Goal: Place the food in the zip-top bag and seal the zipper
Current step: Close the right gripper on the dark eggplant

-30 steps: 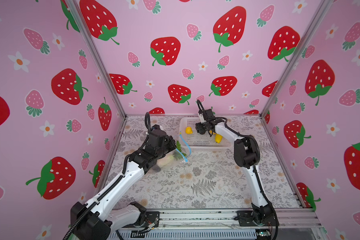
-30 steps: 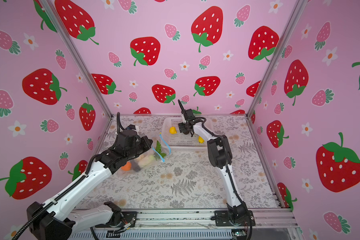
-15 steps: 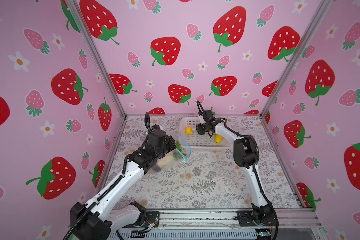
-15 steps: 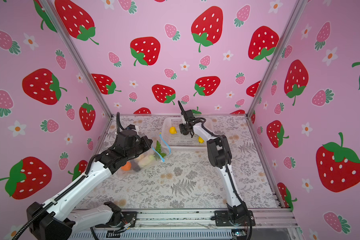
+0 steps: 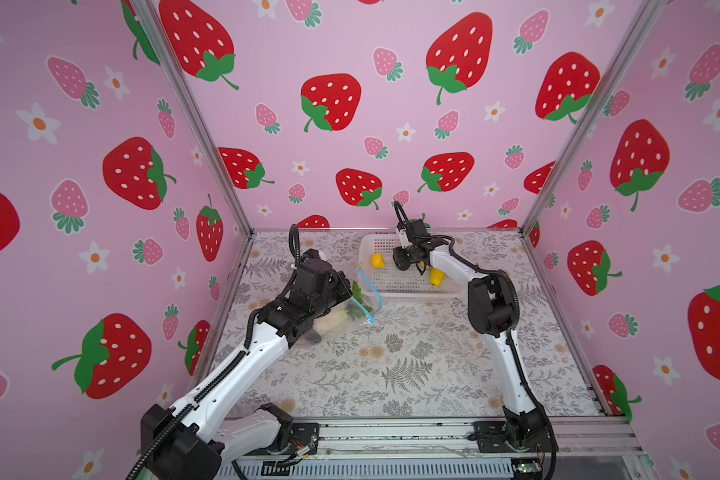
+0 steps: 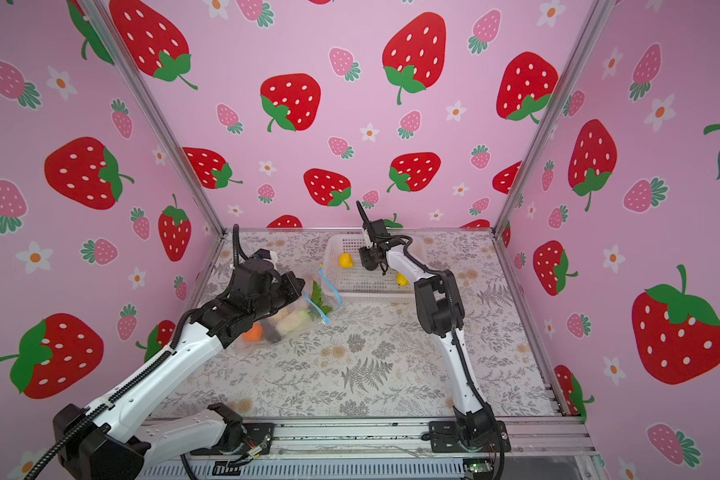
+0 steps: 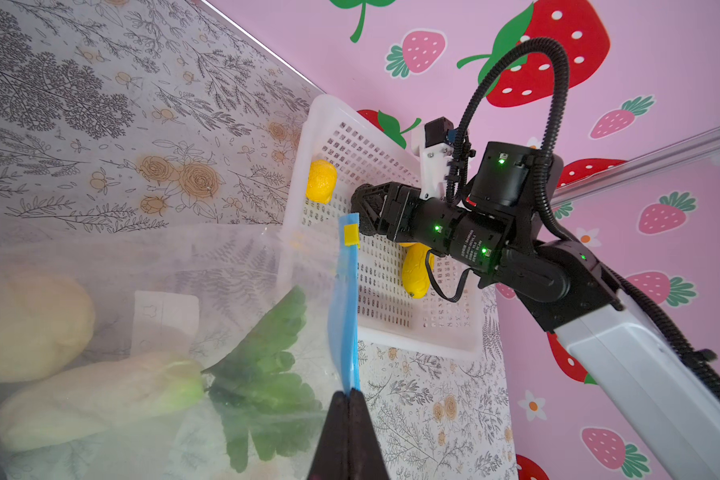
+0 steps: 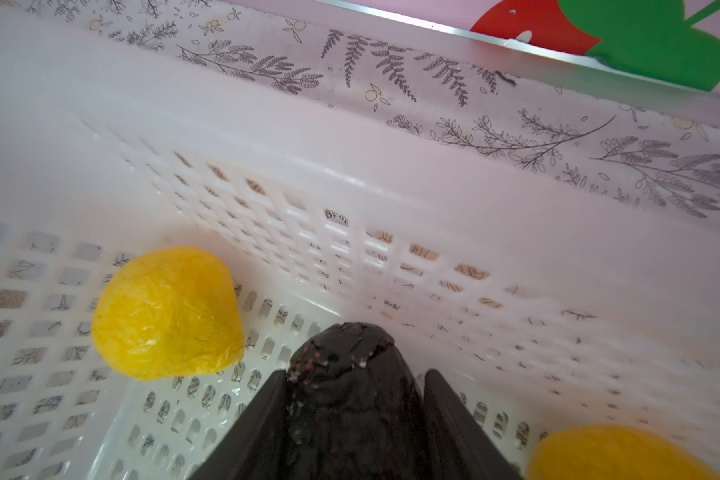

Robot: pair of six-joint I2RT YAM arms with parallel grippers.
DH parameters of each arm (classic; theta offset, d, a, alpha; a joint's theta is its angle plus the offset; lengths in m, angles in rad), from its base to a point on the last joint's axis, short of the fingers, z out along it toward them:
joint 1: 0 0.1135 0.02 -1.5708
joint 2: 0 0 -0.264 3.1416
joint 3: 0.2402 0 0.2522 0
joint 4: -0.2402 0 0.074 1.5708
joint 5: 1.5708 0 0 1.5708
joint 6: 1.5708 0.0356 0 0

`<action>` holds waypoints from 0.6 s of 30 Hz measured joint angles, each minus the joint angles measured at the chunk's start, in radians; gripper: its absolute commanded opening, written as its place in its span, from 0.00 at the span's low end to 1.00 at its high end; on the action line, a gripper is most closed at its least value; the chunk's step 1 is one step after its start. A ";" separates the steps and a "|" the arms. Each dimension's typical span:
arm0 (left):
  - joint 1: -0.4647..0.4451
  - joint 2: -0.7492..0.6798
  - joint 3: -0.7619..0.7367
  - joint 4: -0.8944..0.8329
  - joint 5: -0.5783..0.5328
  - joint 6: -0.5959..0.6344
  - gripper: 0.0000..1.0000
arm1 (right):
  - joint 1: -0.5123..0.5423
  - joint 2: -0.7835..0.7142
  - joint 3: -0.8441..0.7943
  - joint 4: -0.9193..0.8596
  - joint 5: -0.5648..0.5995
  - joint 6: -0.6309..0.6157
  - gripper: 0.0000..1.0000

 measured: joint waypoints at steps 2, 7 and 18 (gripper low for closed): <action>0.000 0.000 0.000 0.000 0.000 0.000 0.00 | 0.000 -0.018 -0.020 0.006 0.000 0.001 0.53; 0.000 0.000 0.000 0.000 0.000 0.000 0.00 | 0.000 -0.080 -0.069 0.032 -0.002 0.004 0.52; 0.000 0.000 0.000 0.000 0.000 0.000 0.00 | 0.000 -0.101 -0.077 0.047 -0.013 -0.011 0.69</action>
